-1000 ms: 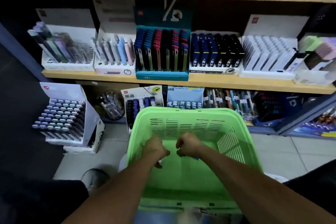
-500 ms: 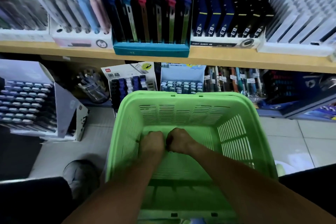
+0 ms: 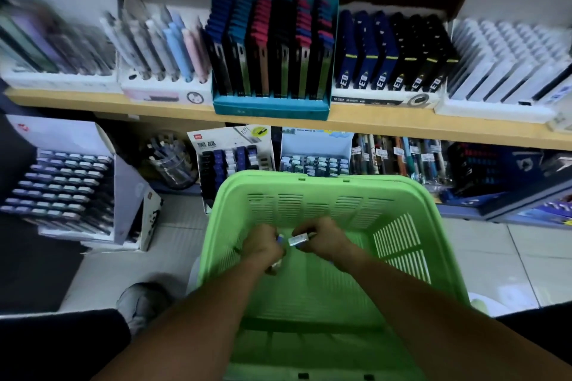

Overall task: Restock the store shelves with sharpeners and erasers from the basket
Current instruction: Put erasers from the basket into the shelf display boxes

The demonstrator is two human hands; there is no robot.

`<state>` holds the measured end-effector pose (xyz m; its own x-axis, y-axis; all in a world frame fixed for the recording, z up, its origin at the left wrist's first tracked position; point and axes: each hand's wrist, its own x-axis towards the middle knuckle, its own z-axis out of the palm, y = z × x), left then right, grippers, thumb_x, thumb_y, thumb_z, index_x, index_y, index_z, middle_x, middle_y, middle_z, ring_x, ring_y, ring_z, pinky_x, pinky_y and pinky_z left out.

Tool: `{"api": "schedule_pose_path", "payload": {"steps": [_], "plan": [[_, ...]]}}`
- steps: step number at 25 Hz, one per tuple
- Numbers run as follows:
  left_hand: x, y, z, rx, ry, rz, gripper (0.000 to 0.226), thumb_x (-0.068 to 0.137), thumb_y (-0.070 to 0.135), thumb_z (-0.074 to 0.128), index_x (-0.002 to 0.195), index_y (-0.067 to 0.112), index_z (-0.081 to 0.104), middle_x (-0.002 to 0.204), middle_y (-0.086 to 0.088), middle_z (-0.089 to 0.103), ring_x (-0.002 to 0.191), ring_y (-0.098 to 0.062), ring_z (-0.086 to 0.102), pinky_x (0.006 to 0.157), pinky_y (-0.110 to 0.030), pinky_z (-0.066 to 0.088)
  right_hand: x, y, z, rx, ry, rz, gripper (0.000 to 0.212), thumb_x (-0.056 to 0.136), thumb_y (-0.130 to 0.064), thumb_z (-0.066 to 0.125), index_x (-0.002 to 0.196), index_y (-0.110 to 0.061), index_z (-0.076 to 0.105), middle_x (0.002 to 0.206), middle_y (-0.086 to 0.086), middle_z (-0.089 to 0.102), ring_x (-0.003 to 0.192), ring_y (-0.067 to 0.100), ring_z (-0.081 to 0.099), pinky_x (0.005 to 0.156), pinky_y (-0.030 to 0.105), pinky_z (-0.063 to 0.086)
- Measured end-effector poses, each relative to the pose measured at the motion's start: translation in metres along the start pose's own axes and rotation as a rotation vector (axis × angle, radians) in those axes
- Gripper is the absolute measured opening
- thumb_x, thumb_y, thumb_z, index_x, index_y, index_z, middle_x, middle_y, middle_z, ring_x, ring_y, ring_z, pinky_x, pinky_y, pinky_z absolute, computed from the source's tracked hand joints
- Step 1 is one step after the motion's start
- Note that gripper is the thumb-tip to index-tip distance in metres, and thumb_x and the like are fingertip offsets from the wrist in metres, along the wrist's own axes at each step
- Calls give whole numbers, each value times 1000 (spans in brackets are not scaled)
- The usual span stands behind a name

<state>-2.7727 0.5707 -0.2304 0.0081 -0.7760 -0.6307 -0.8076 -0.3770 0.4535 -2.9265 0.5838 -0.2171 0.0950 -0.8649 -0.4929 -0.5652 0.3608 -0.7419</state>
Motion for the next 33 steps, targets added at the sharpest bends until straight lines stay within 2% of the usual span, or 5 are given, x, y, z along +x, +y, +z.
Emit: {"api": "schedule_pose_path", "payload": {"steps": [10,16,23,26,33], "plan": [[-108,57,-152,-595,-18,101,50,75,-6,78,115,12,55,92,-21,70,45,-19,62,38,-26,49,-70,-133,-57,487,46,-231,33,72,10,79,97,-12,76,101,5,77,95,21,72,90,31,54],[-188,71,-253,-800,101,260,38,75,-3,80,107,10,64,82,-10,65,53,-17,61,44,-26,51,-109,-266,-61,687,67,-451,32,77,14,74,103,-4,68,92,15,73,80,24,68,71,29,56],[-256,88,-361,-1029,231,497,26,81,-2,76,104,9,70,84,-12,67,59,-25,62,44,-25,51,-145,-420,-91,622,44,-754,35,90,5,66,122,-9,65,100,7,71,88,19,69,80,29,57],[-264,93,-390,-1145,292,544,33,81,-3,76,110,9,65,80,-17,70,57,-27,64,40,-24,49,-148,-460,-109,557,160,-760,23,90,7,65,108,-6,60,80,13,66,62,18,65,65,25,58],[-249,106,-447,-1410,470,637,49,82,-5,74,120,14,51,77,-17,70,46,-20,63,39,-24,51,-102,-526,-142,352,421,-651,24,75,4,82,83,-6,63,74,7,64,74,23,66,72,28,60]]}}
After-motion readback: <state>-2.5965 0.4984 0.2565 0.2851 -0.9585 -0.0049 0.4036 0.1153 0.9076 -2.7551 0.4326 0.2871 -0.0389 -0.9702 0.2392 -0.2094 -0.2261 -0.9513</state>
